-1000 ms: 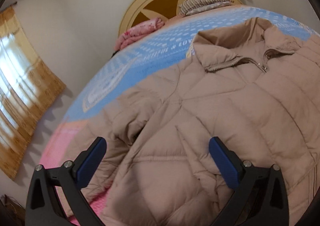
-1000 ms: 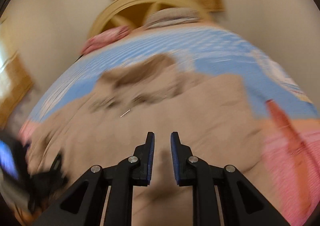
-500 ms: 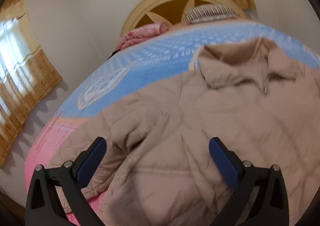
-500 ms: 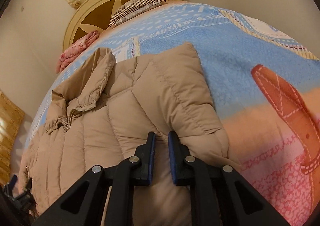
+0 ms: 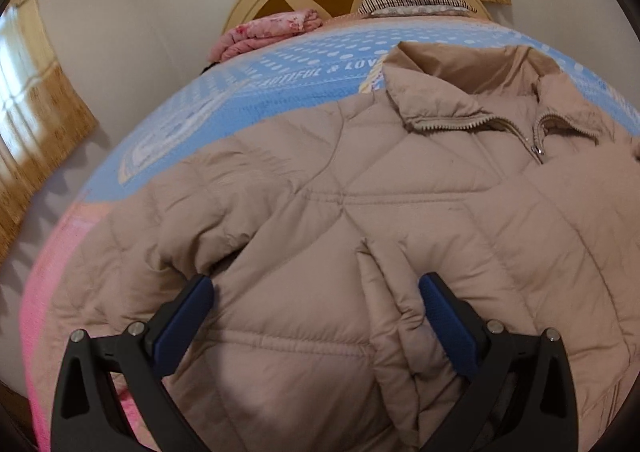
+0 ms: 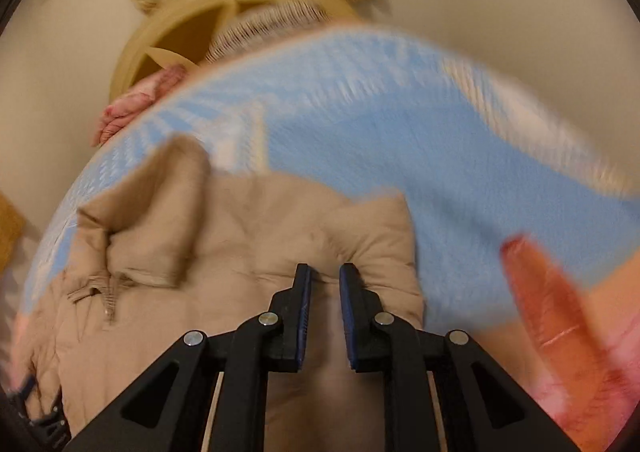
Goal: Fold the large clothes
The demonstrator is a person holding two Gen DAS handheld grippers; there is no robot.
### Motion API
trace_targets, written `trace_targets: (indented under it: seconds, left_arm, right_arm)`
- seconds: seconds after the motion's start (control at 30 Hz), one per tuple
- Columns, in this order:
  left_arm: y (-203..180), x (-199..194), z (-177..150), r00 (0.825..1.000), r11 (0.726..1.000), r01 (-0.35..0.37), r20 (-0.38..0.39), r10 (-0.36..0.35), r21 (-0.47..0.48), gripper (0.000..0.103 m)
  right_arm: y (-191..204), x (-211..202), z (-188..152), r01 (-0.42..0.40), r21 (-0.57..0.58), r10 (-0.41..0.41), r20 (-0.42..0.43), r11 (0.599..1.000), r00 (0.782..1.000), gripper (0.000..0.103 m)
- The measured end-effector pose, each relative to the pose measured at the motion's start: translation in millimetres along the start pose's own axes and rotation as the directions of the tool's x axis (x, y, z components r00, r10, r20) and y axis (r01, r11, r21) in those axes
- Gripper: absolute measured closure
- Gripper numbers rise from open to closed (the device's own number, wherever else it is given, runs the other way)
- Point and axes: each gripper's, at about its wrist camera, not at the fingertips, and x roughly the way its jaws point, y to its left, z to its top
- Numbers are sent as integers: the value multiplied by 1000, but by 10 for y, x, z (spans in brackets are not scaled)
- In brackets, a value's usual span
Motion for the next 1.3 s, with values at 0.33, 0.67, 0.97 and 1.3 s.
trace_targets:
  seconds: [0.33, 0.67, 0.97, 1.3]
  left_arm:
    - [11, 28, -5, 1000, 999, 26, -10, -27, -19, 0]
    - [25, 44, -2, 999, 999, 38, -14, -39, -29, 0]
    - [28, 59, -7, 998, 998, 54, -19, -55, -40, 0]
    - [26, 62, -6, 998, 998, 53, -20, -54, -39, 0]
  right_arm:
    - [399, -505, -56, 76, -118, -74, 18, 990, 997, 62]
    - [1106, -868, -994, 30, -292, -32, -2, 956, 999, 28]
    - [1075, -453, -1262, 105, -342, -119, -19, 934, 993, 27]
    - [1115, -448, -1315, 142, -366, -155, -6, 920, 988, 27]
